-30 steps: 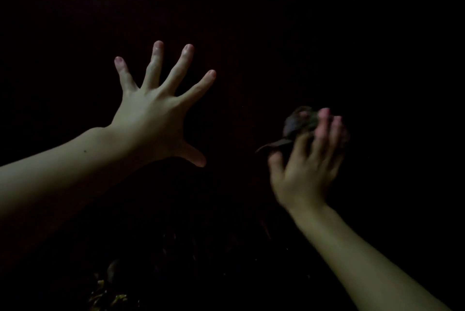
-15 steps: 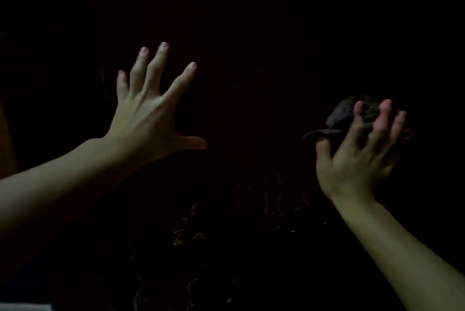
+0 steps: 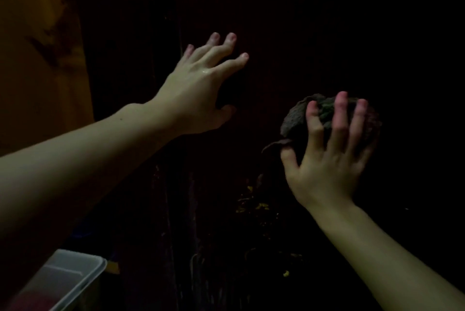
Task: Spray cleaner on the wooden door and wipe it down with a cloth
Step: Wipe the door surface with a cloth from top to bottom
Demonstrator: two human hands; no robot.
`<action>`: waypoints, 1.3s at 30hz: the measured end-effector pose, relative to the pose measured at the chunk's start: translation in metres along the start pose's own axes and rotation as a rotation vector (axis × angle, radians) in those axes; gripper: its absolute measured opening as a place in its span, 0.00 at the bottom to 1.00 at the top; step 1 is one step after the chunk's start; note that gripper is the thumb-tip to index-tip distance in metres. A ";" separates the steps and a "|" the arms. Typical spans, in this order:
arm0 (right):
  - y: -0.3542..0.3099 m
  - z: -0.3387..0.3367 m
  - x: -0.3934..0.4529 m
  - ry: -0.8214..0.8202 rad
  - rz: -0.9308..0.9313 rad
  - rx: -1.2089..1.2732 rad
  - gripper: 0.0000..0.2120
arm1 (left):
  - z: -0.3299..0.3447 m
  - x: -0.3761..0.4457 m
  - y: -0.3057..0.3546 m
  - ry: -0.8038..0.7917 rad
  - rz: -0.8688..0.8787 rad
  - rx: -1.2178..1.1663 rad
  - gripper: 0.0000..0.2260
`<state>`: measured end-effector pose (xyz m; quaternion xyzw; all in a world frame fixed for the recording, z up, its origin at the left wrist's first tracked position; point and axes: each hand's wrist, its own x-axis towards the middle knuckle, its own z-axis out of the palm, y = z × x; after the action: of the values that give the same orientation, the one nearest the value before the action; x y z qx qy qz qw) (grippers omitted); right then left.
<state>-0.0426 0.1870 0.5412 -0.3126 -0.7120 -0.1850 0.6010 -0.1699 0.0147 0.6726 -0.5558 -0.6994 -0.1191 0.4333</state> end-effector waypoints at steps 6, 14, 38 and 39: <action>-0.082 0.016 -0.053 -0.161 -0.530 -0.042 0.40 | 0.001 -0.009 0.002 -0.132 0.000 0.103 0.37; 0.001 0.005 -0.040 -0.089 -0.268 -0.009 0.38 | -0.005 -0.025 -0.018 -0.172 0.029 0.182 0.37; -0.182 0.030 -0.060 -0.155 -0.470 0.089 0.34 | 0.006 -0.070 -0.085 -0.204 0.090 0.324 0.33; -0.174 0.036 -0.078 -0.157 -0.564 0.091 0.34 | 0.009 -0.072 -0.088 -0.191 0.079 0.313 0.32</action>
<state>-0.1790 0.0644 0.4777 -0.0886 -0.8226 -0.2877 0.4825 -0.2515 -0.0597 0.6418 -0.5174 -0.7248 0.0616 0.4507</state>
